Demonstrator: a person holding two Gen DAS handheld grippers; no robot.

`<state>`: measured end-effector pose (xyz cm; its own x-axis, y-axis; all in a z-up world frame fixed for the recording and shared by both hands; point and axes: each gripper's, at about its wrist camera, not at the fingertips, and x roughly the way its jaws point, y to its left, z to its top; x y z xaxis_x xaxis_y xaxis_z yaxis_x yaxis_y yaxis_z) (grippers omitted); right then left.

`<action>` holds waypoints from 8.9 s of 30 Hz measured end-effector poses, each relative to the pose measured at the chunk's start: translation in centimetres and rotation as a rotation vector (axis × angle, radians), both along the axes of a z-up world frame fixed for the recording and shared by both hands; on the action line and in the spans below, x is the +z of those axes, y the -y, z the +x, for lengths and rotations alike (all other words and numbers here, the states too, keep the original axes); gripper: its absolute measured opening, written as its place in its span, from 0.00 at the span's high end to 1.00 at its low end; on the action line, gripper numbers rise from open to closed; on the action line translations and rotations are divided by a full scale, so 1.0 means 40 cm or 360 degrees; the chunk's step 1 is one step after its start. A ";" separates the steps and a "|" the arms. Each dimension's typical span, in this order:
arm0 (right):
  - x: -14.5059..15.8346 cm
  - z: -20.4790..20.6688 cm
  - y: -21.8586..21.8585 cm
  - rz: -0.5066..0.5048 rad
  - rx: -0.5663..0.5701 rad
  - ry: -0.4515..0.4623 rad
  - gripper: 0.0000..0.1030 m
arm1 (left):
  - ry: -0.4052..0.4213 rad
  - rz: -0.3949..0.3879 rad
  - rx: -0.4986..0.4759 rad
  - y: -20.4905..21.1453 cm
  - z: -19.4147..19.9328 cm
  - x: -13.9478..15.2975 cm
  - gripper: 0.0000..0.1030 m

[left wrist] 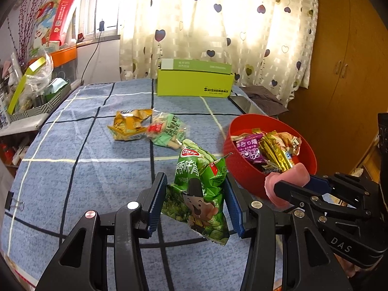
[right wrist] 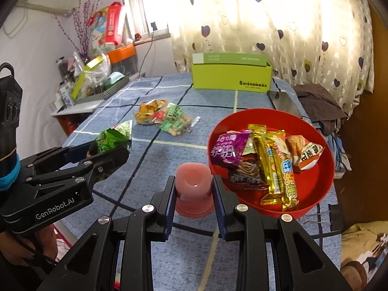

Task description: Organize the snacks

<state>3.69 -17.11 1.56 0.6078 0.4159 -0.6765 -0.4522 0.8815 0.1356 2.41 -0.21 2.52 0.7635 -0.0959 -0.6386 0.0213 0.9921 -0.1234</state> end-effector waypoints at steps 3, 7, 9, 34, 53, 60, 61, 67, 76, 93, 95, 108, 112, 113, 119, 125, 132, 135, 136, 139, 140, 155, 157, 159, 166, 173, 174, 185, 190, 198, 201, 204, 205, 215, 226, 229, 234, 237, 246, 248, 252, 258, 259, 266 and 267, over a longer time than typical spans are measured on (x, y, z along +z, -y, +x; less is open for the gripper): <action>-0.003 0.003 0.013 0.0004 -0.0017 -0.0002 0.74 | 0.0001 0.0003 -0.0024 0.012 0.011 0.002 0.53; -0.004 0.013 0.030 0.0012 -0.0037 -0.0005 0.74 | 0.0001 0.0007 -0.0053 0.030 0.025 0.005 0.53; -0.002 0.017 0.038 0.0015 -0.0048 -0.0002 0.74 | -0.0005 0.0007 -0.0069 0.039 0.035 0.004 0.53; -0.053 0.130 0.264 0.0055 -0.0404 -0.0052 0.74 | -0.0089 -0.0021 -0.0339 0.198 0.169 -0.007 0.53; -0.111 0.212 0.302 -0.0003 -0.0456 -0.0072 0.74 | -0.0289 -0.0057 -0.0591 0.336 0.258 -0.088 0.53; -0.114 0.250 0.313 -0.0017 -0.0474 -0.0051 0.74 | -0.0303 -0.0032 -0.0593 0.358 0.286 -0.107 0.53; -0.115 0.256 0.315 -0.0018 -0.0476 -0.0050 0.74 | -0.0302 -0.0027 -0.0591 0.358 0.292 -0.107 0.53; -0.111 0.276 0.318 -0.0013 -0.0482 -0.0041 0.74 | -0.0294 -0.0005 -0.0546 0.359 0.338 -0.118 0.53; -0.081 0.230 0.303 -0.0021 -0.0462 -0.0023 0.64 | -0.0282 -0.0021 -0.0558 0.351 0.332 -0.108 0.52; -0.023 0.131 0.274 0.0013 -0.0430 0.0009 0.46 | -0.0155 -0.0021 -0.0558 0.309 0.227 -0.035 0.52; -0.016 0.124 0.261 0.0016 -0.0409 0.0012 0.46 | -0.0133 -0.0011 -0.0546 0.299 0.215 -0.023 0.52; -0.018 0.086 0.164 0.0023 -0.0204 0.0034 0.44 | -0.0096 -0.0030 -0.0364 0.175 0.158 -0.025 0.52; -0.025 0.081 0.126 -0.0002 -0.0137 0.0042 0.44 | -0.0105 -0.0065 -0.0298 0.129 0.142 -0.040 0.52; -0.025 0.079 0.119 -0.0004 -0.0123 0.0051 0.44 | -0.0107 -0.0071 -0.0277 0.116 0.138 -0.044 0.52; -0.016 0.069 0.074 -0.0013 -0.0007 0.0099 0.44 | -0.0127 -0.0115 -0.0142 0.037 0.118 -0.067 0.52; -0.014 0.076 0.022 -0.0037 0.0108 0.0096 0.39 | -0.0173 -0.0135 -0.0053 -0.027 0.103 -0.096 0.52; -0.031 0.097 -0.053 -0.0111 0.0227 0.0066 0.38 | -0.0195 -0.0191 0.0014 -0.100 0.095 -0.115 0.52; -0.029 0.108 -0.080 -0.0106 0.0273 0.0056 0.37 | -0.0192 -0.0195 0.0053 -0.125 0.095 -0.113 0.52; -0.027 0.112 -0.091 -0.0115 0.0288 0.0058 0.37 | -0.0193 -0.0194 0.0061 -0.132 0.095 -0.113 0.52; -0.023 0.131 -0.124 -0.0151 0.0342 0.0061 0.37 | -0.0195 -0.0202 0.0083 -0.155 0.099 -0.114 0.52; -0.023 0.138 -0.139 -0.0167 0.0364 0.0062 0.37 | -0.0195 -0.0211 0.0090 -0.164 0.100 -0.115 0.52; -0.013 0.288 -0.301 -0.0403 0.0543 0.0167 0.31 | -0.0173 -0.0185 0.0155 -0.289 0.143 -0.094 0.52; -0.017 0.310 -0.323 -0.0457 0.0586 0.0165 0.30 | -0.0176 -0.0179 0.0136 -0.298 0.151 -0.092 0.52; -0.024 0.339 -0.351 -0.0511 0.0642 0.0153 0.30 | -0.0178 -0.0153 0.0120 -0.305 0.161 -0.087 0.52; -0.080 0.431 -0.415 -0.0624 0.0745 0.0020 0.27 | -0.0185 -0.0134 0.0065 -0.332 0.201 -0.076 0.52; -0.134 0.488 -0.469 -0.0748 0.0770 -0.0076 0.27 | -0.0207 -0.0147 0.0069 -0.369 0.234 -0.081 0.52; -0.138 0.491 -0.475 -0.0755 0.0777 -0.0082 0.27 | -0.0209 -0.0152 0.0068 -0.374 0.238 -0.081 0.52; -0.166 0.515 -0.493 -0.0725 0.0695 -0.0229 0.58 | -0.0199 -0.0189 0.0056 -0.394 0.316 -0.075 0.52; -0.149 0.511 -0.447 -0.0673 0.0599 -0.0240 0.59 | -0.0164 -0.0201 0.0042 -0.397 0.375 -0.070 0.47; -0.113 0.500 -0.395 -0.0614 0.0541 -0.0215 0.59 | -0.0209 -0.0113 0.0085 -0.378 0.488 -0.107 0.39; -0.110 0.496 -0.383 -0.0596 0.0541 -0.0221 0.59 | -0.0254 -0.0066 0.0084 -0.356 0.515 -0.132 0.39; -0.111 0.493 -0.374 -0.0581 0.0535 -0.0228 0.59 | -0.0275 0.0023 0.0083 -0.334 0.530 -0.149 0.39; -0.111 0.492 -0.372 -0.0577 0.0533 -0.0229 0.59 | -0.0286 0.0034 0.0086 -0.332 0.534 -0.155 0.39; -0.090 0.470 -0.337 -0.0489 0.0476 -0.0209 0.59 | -0.0387 0.0187 0.0164 -0.327 0.559 -0.192 0.38; -0.062 0.396 -0.292 -0.0362 0.0420 -0.0165 0.59 | -0.0337 0.0240 0.0241 -0.299 0.464 -0.167 0.66; -0.053 0.367 -0.280 -0.0330 0.0410 -0.0142 0.59 | -0.0304 0.0203 0.0265 -0.299 0.425 -0.147 0.66; -0.053 0.335 -0.273 -0.0302 0.0389 -0.0119 0.60 | -0.0198 0.0159 0.0276 -0.284 0.349 -0.093 0.66; -0.043 0.318 -0.265 -0.0269 0.0387 -0.0110 0.60 | -0.0163 0.0121 0.0278 -0.279 0.309 -0.070 0.66; 0.001 0.248 -0.243 -0.0187 0.0366 -0.0038 0.60 | -0.0052 0.0070 0.0290 -0.262 0.210 -0.004 0.66; 0.012 0.231 -0.238 -0.0174 0.0366 -0.0026 0.60 | -0.0037 0.0063 0.0288 -0.254 0.192 0.004 0.66; 0.032 0.200 -0.221 -0.0150 0.0352 -0.0004 0.60 | -0.0014 0.0049 0.0281 -0.242 0.164 0.016 0.66; 0.064 0.150 -0.181 -0.0115 0.0310 0.0035 0.60 | 0.0040 0.0048 0.0245 -0.204 0.117 0.036 0.66; 0.066 0.141 -0.175 -0.0118 0.0307 0.0041 0.60 | 0.0047 0.0044 0.0230 -0.196 0.111 0.038 0.66; 0.072 0.110 -0.117 -0.0103 0.0248 0.0041 0.60 | 0.0069 0.0030 0.0136 -0.131 0.087 0.044 0.66; 0.072 0.108 -0.106 -0.0101 0.0237 0.0040 0.60 | 0.0069 0.0030 0.0128 -0.123 0.086 0.044 0.66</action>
